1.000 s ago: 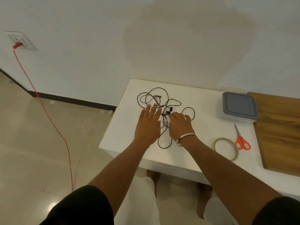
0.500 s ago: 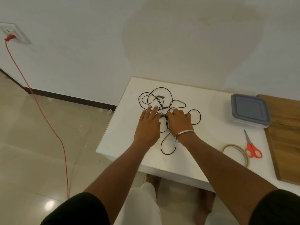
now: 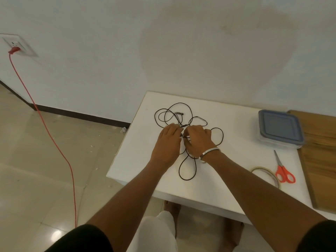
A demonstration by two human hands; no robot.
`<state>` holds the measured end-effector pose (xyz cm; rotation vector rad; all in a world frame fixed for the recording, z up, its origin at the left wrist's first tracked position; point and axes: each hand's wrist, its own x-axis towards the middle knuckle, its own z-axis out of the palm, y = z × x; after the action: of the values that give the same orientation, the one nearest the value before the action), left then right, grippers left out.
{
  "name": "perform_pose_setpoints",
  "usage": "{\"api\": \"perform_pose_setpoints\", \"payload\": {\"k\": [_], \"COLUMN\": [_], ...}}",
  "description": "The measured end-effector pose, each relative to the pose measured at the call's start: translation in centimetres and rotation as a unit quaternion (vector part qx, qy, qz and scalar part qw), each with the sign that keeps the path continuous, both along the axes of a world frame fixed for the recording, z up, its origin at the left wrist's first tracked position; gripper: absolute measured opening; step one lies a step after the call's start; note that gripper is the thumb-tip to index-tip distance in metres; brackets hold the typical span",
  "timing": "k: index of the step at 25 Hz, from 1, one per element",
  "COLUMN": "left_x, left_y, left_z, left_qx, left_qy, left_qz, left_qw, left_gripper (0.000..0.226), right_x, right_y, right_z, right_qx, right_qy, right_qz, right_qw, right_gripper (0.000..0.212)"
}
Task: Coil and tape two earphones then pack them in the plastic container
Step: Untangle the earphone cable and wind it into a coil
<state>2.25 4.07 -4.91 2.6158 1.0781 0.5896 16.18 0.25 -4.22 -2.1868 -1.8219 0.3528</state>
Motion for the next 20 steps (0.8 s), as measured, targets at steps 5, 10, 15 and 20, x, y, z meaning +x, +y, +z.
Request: {"api": "perform_pose_setpoints", "payload": {"k": [5,10,15,20], "left_x": [0.3,-0.5,-0.9,-1.5], "left_y": [-0.6,-2.1,-3.5,-3.8], "left_z": [4.0,7.7,10.6,11.6], "left_qx": [-0.035,-0.112,-0.081,-0.079], "left_qy": [-0.017,-0.026,-0.027,-0.118], "left_qz": [-0.014,-0.021,-0.055,-0.038], "left_qw": [0.999,0.993,0.995,0.989], "left_gripper": [0.03,0.03,0.021,0.017], "right_x": [0.8,1.1,0.8,1.4], "right_y": [-1.6,-3.8,-5.8,-6.7], "right_z": [3.2,5.9,9.3,11.0], "right_qx": [0.039,0.059,0.091,0.064], "right_qy": [0.106,0.21,0.277,0.144], "right_qz": [0.022,0.027,0.013,0.033], "right_qw": [0.993,0.976,0.956,0.987], "right_gripper": [0.016,0.011,0.013,0.017]}}
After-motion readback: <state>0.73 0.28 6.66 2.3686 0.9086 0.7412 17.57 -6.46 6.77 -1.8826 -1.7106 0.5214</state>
